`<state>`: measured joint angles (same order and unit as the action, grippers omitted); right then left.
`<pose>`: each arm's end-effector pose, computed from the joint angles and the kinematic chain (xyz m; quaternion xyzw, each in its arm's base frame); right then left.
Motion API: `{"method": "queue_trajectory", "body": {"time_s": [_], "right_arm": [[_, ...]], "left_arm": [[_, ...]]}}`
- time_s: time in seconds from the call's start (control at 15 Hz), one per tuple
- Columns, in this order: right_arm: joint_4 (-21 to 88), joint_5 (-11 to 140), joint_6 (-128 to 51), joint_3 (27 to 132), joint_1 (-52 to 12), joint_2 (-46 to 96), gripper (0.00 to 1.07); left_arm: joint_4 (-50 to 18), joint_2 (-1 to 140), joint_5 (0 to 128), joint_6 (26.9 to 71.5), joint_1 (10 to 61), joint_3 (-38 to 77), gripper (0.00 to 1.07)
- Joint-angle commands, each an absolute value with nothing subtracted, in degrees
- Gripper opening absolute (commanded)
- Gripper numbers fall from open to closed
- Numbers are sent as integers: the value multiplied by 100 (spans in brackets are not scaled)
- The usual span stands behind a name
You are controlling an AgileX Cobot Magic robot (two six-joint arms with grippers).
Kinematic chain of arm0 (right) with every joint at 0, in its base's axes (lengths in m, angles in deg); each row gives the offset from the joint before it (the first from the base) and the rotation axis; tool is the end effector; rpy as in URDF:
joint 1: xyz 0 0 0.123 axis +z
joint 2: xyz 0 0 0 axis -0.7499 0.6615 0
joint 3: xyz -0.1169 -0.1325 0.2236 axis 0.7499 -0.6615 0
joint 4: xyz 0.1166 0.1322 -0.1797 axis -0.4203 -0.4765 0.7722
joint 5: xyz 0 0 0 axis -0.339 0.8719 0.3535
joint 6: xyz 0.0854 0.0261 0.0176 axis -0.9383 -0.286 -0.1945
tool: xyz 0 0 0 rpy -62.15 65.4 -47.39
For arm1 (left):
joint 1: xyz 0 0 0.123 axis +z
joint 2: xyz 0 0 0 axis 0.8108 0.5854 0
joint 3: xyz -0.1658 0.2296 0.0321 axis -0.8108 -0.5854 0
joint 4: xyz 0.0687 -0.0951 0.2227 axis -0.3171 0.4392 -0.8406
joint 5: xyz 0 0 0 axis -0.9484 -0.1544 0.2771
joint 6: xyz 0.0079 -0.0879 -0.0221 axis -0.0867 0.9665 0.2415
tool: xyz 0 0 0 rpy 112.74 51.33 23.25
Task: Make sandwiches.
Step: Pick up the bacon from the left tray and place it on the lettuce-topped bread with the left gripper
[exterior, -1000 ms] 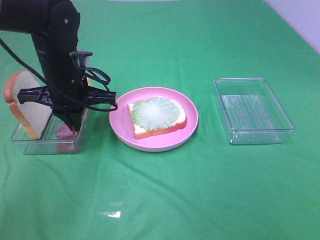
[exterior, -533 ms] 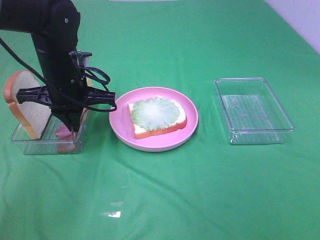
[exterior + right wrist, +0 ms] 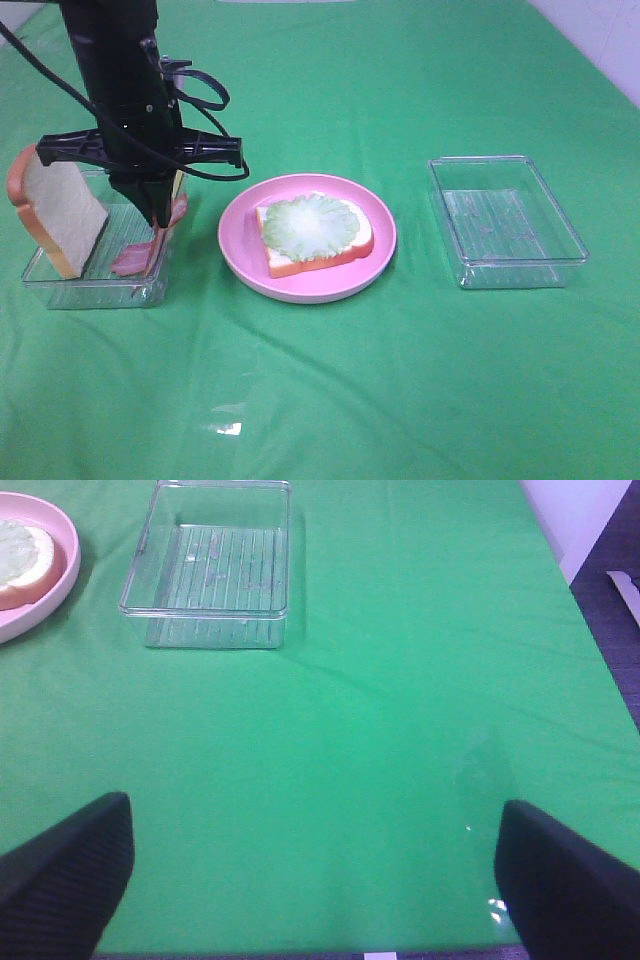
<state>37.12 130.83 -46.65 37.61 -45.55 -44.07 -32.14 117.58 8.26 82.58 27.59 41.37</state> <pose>-0.0019 -0.0048 0.2609 0.0046 0.8745 -0.0013 0.4850 0.3672 -0.1814 0.2075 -0.0217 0.9992 -0.0052 0.0335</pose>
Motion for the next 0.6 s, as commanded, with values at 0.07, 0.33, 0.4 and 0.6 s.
{"method": "queue_trajectory", "body": {"time_s": [0.07, 0.33, 0.4, 0.6], "right_arm": [[3730, 13072, -4608, 3749, -4583, -4562, 95], [3730, 13072, -4608, 3749, -4583, -4562, 95], [3730, 13072, -4608, 3749, -4583, -4562, 95], [3730, 13072, -4608, 3749, -4583, -4562, 95]], "left_arm": [[-2991, 11718, 522, 8121, 2736, 4320, 0], [-2297, 11718, 24, 7731, 2736, 5260, 0], [-2085, 11718, 24, 7657, 2736, 5529, 0], [-1398, 11723, 305, 7410, 2736, 6073, 0]]}}
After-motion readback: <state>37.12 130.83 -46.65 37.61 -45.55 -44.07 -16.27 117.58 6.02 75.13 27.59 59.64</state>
